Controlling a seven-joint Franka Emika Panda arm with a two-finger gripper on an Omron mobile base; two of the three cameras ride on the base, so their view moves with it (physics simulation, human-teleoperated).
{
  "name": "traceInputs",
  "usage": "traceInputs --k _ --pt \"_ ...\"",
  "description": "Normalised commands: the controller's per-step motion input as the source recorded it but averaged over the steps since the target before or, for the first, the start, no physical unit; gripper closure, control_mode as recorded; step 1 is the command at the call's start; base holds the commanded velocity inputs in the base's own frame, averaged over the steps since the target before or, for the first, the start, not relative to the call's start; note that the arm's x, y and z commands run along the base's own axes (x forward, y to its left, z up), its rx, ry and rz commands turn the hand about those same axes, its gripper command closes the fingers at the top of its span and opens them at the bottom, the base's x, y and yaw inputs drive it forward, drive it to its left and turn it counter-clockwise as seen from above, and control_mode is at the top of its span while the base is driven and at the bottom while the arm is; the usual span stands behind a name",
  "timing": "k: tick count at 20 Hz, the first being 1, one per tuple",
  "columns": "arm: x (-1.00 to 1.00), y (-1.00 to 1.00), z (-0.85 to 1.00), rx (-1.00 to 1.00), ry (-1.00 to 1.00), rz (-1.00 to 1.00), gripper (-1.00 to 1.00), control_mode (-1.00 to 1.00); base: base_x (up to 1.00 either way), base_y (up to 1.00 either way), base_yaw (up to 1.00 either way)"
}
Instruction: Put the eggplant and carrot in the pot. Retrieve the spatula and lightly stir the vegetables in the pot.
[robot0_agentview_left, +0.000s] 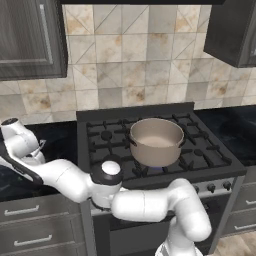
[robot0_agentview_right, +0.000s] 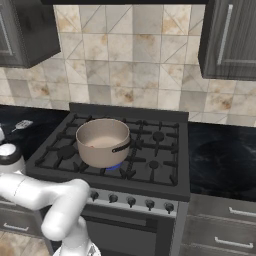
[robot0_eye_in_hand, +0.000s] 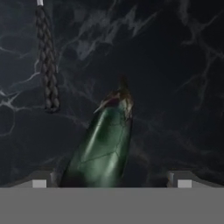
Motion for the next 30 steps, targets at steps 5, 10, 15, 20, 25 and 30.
traceInputs --k 5,10,15,20,25,30 --pt "0.19 0.07 -0.22 0.00 0.03 0.00 -1.00 -1.00 0.00 0.00 0.00" --pt "0.02 0.07 -0.26 0.00 0.12 0.00 -1.00 -1.00 0.00 0.00 0.00" --pt "0.01 0.06 -0.31 0.00 0.09 0.00 -1.00 -1.00 0.00 0.00 0.00" --pt "0.02 -0.01 -0.17 -0.02 0.02 0.00 1.00 -1.00 0.00 0.00 0.00" --pt "-0.10 -0.40 0.02 -0.01 0.00 -0.05 1.00 -1.00 0.00 0.00 0.00" --pt "-0.06 -0.60 0.29 0.00 0.00 -0.11 1.00 -1.00 0.00 0.00 0.00"
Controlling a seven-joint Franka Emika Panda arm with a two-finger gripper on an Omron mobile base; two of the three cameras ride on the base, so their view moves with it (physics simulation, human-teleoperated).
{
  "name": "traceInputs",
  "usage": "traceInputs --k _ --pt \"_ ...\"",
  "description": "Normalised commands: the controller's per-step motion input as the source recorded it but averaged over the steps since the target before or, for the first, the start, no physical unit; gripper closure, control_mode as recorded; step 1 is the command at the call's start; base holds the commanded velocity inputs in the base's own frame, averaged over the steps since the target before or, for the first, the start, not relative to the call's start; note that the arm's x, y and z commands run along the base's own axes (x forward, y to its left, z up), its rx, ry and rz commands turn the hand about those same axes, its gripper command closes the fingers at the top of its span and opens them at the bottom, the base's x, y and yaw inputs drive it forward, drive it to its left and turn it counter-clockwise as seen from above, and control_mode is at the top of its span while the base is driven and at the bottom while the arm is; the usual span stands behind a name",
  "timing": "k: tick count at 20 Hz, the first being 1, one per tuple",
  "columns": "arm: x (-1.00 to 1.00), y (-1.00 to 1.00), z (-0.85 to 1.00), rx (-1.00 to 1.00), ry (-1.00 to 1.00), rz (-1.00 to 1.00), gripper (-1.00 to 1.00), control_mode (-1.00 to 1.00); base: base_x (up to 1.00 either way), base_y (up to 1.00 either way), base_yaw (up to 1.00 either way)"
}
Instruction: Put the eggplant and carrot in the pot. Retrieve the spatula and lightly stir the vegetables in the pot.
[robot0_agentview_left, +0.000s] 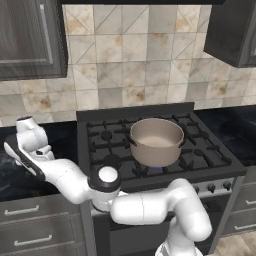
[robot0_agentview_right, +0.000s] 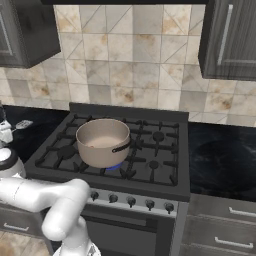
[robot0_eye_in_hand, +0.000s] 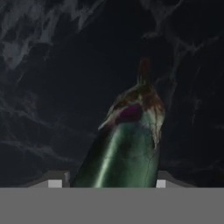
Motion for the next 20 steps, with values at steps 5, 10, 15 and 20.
traceInputs --k 5,10,15,20 --pt "-0.05 -0.60 0.41 0.00 -0.01 -0.12 1.00 -1.00 0.00 0.00 0.00" --pt "-0.17 -0.70 0.46 0.00 -0.10 -0.09 1.00 -1.00 0.00 0.00 0.00" --pt "-0.12 -0.69 0.48 0.00 -0.04 -0.09 1.00 -1.00 0.00 0.00 0.00" --pt "-0.13 -0.71 0.46 0.00 -0.05 -0.04 1.00 -1.00 0.00 0.00 0.00"
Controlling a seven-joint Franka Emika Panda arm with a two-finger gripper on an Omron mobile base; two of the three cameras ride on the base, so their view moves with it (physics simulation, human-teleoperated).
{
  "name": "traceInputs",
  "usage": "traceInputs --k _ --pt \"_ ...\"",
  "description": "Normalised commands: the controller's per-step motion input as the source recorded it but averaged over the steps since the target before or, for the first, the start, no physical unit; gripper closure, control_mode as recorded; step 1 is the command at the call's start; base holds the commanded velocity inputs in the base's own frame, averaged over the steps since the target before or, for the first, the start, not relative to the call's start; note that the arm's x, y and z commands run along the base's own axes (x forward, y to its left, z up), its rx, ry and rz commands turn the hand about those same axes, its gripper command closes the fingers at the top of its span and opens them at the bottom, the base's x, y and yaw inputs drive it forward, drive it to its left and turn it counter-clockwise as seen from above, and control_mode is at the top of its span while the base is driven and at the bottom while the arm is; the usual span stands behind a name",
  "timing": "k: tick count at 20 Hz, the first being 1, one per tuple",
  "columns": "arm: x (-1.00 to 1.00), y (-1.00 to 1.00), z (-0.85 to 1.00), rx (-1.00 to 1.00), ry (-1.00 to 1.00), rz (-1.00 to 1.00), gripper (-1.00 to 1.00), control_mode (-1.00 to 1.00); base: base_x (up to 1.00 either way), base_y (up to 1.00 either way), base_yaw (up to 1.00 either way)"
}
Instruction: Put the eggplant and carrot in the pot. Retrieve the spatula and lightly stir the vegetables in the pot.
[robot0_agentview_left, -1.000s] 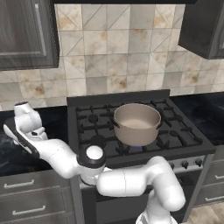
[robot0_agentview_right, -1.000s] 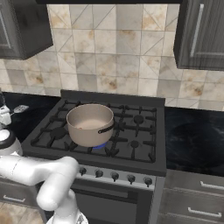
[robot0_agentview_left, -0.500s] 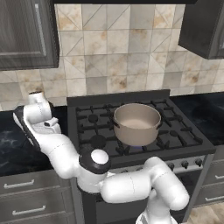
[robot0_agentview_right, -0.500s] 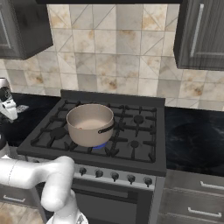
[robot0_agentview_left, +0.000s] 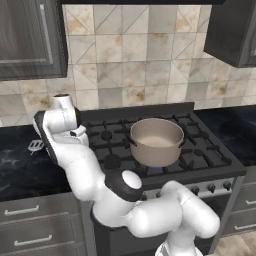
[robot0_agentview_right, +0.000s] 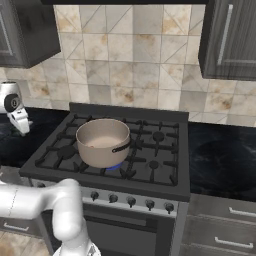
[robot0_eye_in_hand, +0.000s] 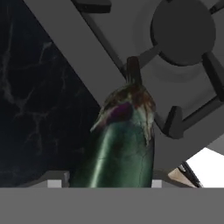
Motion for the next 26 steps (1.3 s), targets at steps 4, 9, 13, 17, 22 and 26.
traceInputs --k 4,9,13,17,22,26 --pt "-0.23 -0.70 0.56 0.00 -0.14 0.00 1.00 -1.00 0.00 0.00 0.00" --pt "-0.17 -0.66 0.56 0.00 -0.16 0.01 1.00 -1.00 0.00 0.00 0.00" --pt "-0.04 -0.73 0.31 0.00 -0.14 0.00 1.00 -1.00 0.00 0.00 0.00" --pt "-0.03 -0.76 0.15 0.00 -0.17 0.01 1.00 -1.00 0.00 0.00 0.00" --pt "-0.01 -0.72 0.05 0.00 -0.29 0.02 1.00 -1.00 0.00 0.00 0.00" --pt "0.14 -0.80 0.03 0.00 -0.06 0.00 1.00 -1.00 0.00 0.00 0.00"
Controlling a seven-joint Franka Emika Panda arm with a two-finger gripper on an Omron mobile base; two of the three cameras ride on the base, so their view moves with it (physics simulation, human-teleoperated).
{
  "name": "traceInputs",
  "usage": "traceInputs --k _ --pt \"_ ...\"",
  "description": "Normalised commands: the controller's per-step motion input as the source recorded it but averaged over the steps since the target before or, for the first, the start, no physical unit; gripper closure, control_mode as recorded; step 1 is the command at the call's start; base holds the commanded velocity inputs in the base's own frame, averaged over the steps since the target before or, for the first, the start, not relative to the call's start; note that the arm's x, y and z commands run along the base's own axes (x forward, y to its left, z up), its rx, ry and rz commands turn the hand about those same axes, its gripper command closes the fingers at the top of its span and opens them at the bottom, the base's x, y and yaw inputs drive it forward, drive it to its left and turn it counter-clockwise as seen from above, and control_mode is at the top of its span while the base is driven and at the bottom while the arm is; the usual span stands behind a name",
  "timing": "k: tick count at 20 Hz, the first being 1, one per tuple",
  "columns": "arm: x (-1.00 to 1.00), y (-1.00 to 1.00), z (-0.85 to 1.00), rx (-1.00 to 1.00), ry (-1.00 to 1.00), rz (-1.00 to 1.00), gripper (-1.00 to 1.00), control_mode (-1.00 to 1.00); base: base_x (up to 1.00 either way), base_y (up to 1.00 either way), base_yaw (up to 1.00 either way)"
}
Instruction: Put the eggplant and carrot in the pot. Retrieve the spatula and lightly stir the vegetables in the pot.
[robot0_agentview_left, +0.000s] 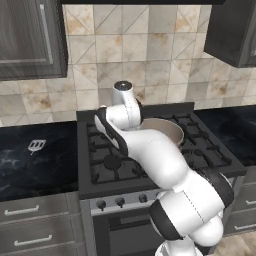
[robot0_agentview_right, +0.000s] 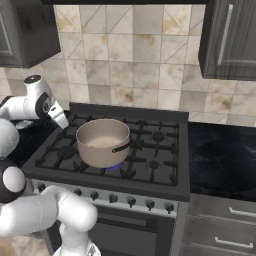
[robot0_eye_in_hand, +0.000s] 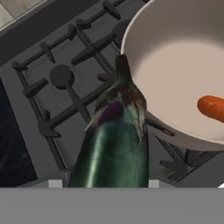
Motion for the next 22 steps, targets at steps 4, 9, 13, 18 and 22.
traceInputs --k 4,9,13,18,22 --pt "0.30 -0.78 0.08 0.00 0.03 0.00 1.00 -1.00 0.00 0.00 0.00" --pt "0.20 -0.71 0.23 0.00 0.06 -0.02 1.00 -1.00 0.00 0.00 0.00" --pt "0.16 -0.60 -0.02 -0.01 0.00 -0.06 1.00 -1.00 0.00 0.00 0.00" --pt "0.31 -0.46 -0.24 0.00 -0.01 -0.02 1.00 -1.00 0.00 0.00 0.00" --pt "0.19 -0.26 -0.48 0.00 0.03 0.00 1.00 -1.00 0.00 0.00 0.00"
